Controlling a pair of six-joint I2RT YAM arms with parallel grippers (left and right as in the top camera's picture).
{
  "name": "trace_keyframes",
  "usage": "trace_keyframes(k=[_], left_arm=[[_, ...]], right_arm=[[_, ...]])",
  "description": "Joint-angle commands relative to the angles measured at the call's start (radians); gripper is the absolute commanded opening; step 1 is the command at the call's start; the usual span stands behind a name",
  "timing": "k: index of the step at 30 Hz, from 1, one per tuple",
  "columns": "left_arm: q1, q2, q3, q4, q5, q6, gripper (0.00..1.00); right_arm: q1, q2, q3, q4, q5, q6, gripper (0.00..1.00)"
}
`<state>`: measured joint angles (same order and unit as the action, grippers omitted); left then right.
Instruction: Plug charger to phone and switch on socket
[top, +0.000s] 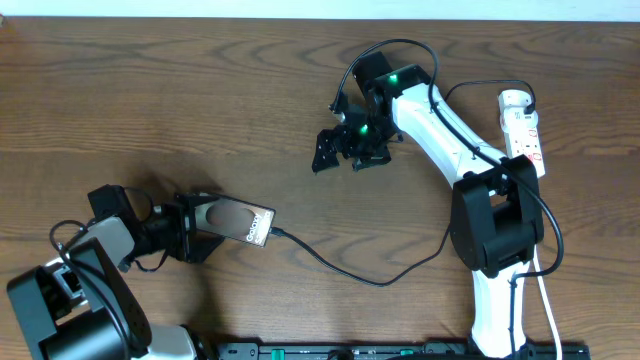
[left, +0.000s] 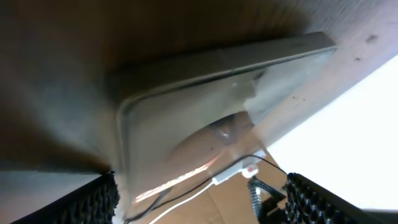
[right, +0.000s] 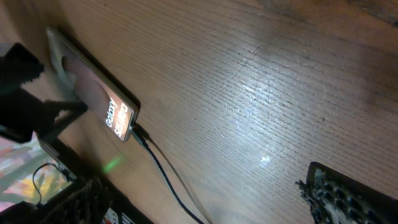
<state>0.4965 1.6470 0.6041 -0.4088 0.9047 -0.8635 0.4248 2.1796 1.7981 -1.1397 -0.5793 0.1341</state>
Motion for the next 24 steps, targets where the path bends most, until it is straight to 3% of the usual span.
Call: trace_keyframes(k=[1, 6, 15, 24], left_arm=[[-0.002, 0.051, -0.095, -0.043, -0.708, 0.126, 0.90], [-0.002, -0.099, -0.062, -0.088, -0.706, 0.168, 0.90], [-0.026, -0.399, 0.131, -0.198, -0.606, 0.412, 0.90], [-0.156, -0.441, 0.450, -0.324, -0.610, 0.516, 0.90]], right_arm=[[0.009, -0.033, 0.018, 0.000, 0.010, 0.011, 0.99], [0.009, -0.033, 0.018, 0.007, 0.013, 0.011, 0.99], [0.003, -0.033, 0.018, 0.025, 0.031, 0.011, 0.99], [-0.058, -0.033, 0.044, -0.011, 0.049, 0.011, 0.99]])
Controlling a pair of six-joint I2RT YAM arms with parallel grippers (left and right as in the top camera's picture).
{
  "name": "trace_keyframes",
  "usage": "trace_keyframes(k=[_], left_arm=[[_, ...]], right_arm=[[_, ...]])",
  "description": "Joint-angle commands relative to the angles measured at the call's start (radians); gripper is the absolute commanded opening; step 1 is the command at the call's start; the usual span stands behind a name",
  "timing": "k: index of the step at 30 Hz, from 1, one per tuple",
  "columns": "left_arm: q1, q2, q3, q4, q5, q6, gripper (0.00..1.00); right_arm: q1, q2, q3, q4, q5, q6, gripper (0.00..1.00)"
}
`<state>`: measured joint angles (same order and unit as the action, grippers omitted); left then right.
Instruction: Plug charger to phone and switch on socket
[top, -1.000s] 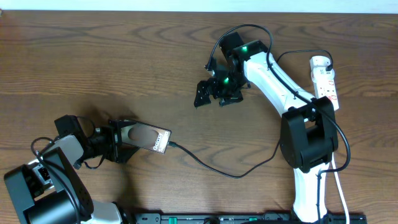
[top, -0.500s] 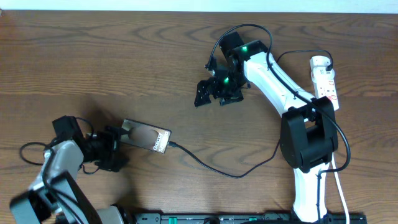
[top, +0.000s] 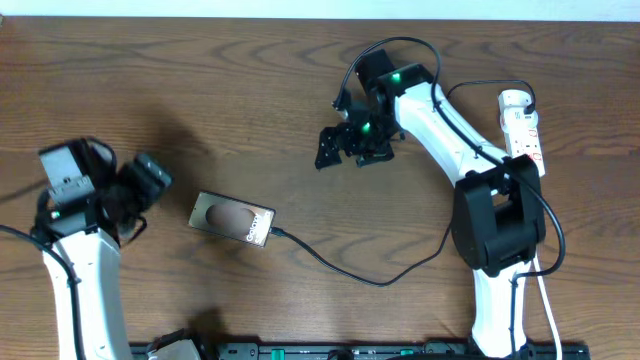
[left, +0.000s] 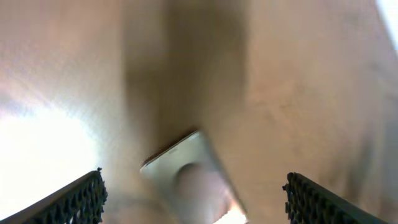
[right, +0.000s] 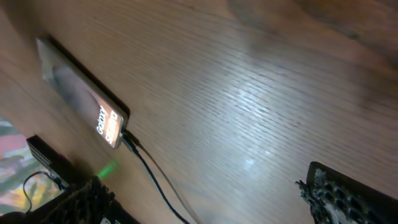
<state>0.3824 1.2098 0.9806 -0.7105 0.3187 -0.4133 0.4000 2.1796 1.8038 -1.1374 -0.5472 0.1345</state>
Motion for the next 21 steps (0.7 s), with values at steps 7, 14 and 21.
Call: trace_keyframes(k=[7, 14, 21], left_arm=[[-0.188, -0.003, 0.164, -0.020, -0.079, 0.066, 0.90], [-0.331, -0.002, 0.165, 0.016, -0.136, 0.142, 0.90], [-0.364, -0.002, 0.164, 0.027, -0.177, 0.140, 0.90]], right_arm=[[-0.128, -0.045, 0.236, -0.206, 0.185, 0.011, 0.99], [-0.214, -0.068, 0.557, -0.351, 0.312, 0.057, 0.99], [-0.324, -0.148, 0.747, -0.395, 0.488, 0.130, 0.99]])
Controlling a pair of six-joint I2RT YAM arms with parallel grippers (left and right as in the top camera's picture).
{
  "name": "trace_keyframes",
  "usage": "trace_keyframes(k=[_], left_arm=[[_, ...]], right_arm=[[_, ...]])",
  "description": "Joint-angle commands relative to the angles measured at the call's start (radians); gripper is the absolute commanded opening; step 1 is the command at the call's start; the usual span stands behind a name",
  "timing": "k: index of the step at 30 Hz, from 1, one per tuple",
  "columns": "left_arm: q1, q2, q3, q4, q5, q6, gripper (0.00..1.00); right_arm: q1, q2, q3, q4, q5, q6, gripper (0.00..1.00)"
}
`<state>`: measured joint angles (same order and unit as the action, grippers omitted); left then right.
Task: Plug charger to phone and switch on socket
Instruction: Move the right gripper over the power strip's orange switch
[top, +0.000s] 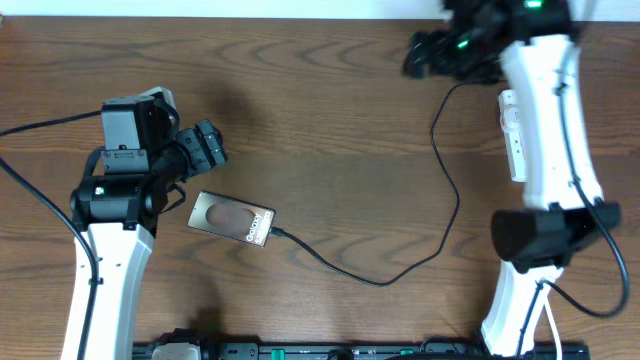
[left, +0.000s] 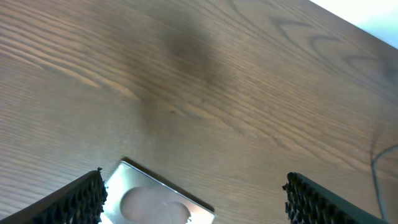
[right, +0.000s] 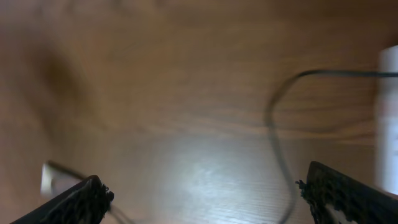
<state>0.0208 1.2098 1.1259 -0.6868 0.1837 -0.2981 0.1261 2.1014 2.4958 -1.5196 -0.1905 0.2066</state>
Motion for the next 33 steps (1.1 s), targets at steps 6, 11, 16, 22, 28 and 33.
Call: trace_keyframes(k=[6, 11, 16, 22, 28, 33], left_arm=[[-0.003, -0.002, 0.019, 0.000, -0.047, 0.025, 0.90], [-0.003, -0.002, 0.019, -0.012, -0.047, 0.025, 0.90], [-0.003, -0.002, 0.019, -0.012, -0.047, 0.025, 0.90], [-0.003, -0.002, 0.019, -0.012, -0.047, 0.025, 0.90], [-0.003, -0.002, 0.019, -0.012, -0.046, 0.025, 0.90], [-0.003, -0.002, 0.019, -0.012, -0.046, 0.025, 0.90]], right_arm=[[-0.198, -0.150, 0.061, -0.021, 0.355, 0.096, 0.99], [-0.351, -0.151, 0.056, -0.037, 0.363, 0.095, 0.99], [-0.497, -0.148, 0.010, 0.000, 0.249, 0.003, 0.99], [-0.607, -0.117, -0.094, 0.072, -0.060, -0.288, 0.99], [-0.623, -0.087, -0.288, 0.105, -0.244, -0.493, 0.99], [-0.620, -0.087, -0.481, 0.222, -0.247, -0.491, 0.99]])
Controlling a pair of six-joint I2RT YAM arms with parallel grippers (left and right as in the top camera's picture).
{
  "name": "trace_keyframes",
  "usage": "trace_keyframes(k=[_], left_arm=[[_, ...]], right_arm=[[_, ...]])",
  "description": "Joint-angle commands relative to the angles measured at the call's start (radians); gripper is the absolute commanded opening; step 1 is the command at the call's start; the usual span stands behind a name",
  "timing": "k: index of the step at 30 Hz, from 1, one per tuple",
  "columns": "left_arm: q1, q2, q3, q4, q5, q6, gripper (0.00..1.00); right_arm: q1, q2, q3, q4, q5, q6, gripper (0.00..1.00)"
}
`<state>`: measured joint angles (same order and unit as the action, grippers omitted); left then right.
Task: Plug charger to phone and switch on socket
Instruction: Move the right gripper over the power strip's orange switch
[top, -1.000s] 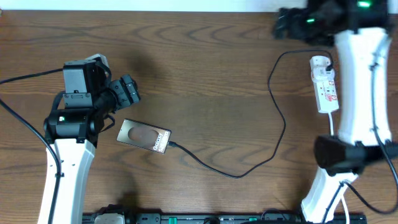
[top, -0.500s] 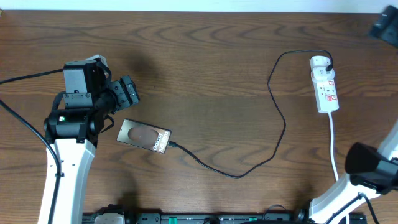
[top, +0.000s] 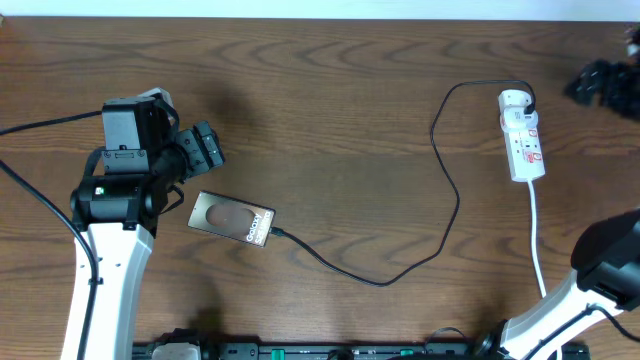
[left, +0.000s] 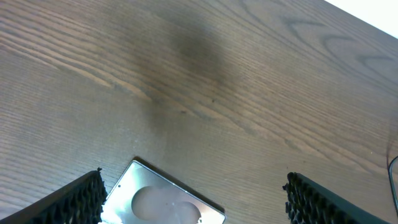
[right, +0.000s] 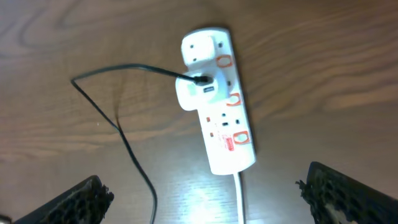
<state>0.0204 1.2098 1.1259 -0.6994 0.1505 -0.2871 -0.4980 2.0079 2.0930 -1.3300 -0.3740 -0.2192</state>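
Note:
A silver phone (top: 232, 219) lies flat at the left front, its screen end lit, also low in the left wrist view (left: 165, 204). A black charger cable (top: 445, 200) is plugged into its right end and runs to the charger (right: 194, 93) seated in the white power strip (right: 219, 106) at the right (top: 524, 148). My left gripper (top: 200, 150) hangs open just behind the phone, nothing between its fingers (left: 78, 199). My right gripper (top: 600, 82) is open at the far right edge, beside and above the strip, empty (right: 205, 199).
The strip's white lead (top: 538, 250) runs toward the front edge. Red-marked rocker switches (right: 236, 134) sit along the strip. A black rail (top: 350, 350) lines the table's front. The wooden table (top: 330, 120) carries nothing else.
My right gripper has moved from the back of the table, right of centre, to the far right edge; its view now looks down on the power strip. The left gripper has barely shifted.
First my left gripper was at the phone's left end, the cable in the phone, my right gripper open over mid-table. Then the left gripper was clear of the phone to the left, then raised behind it. The right arm went to the back, now to the strip.

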Motion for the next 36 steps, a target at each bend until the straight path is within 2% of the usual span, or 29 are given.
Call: trace_keyframes(k=[1, 7, 17, 29, 36], left_arm=[[-0.002, -0.002, 0.019, 0.000, -0.013, 0.014, 0.90], [-0.002, -0.002, 0.017, 0.000, -0.013, 0.014, 0.90], [-0.002, -0.002, 0.017, 0.000, -0.013, 0.014, 0.90], [-0.002, -0.002, 0.017, 0.000, -0.013, 0.014, 0.90], [-0.002, -0.002, 0.017, 0.000, -0.013, 0.014, 0.90]], right_arm=[[0.007, 0.006, -0.118, 0.058, -0.068, -0.065, 0.99], [0.010, 0.006, -0.291, 0.174, -0.107, -0.046, 0.99], [0.040, 0.007, -0.470, 0.347, -0.107, -0.035, 0.99], [0.071, 0.007, -0.487, 0.501, -0.059, 0.106, 0.99], [0.074, 0.016, -0.487, 0.515, -0.063, 0.111, 0.99]])
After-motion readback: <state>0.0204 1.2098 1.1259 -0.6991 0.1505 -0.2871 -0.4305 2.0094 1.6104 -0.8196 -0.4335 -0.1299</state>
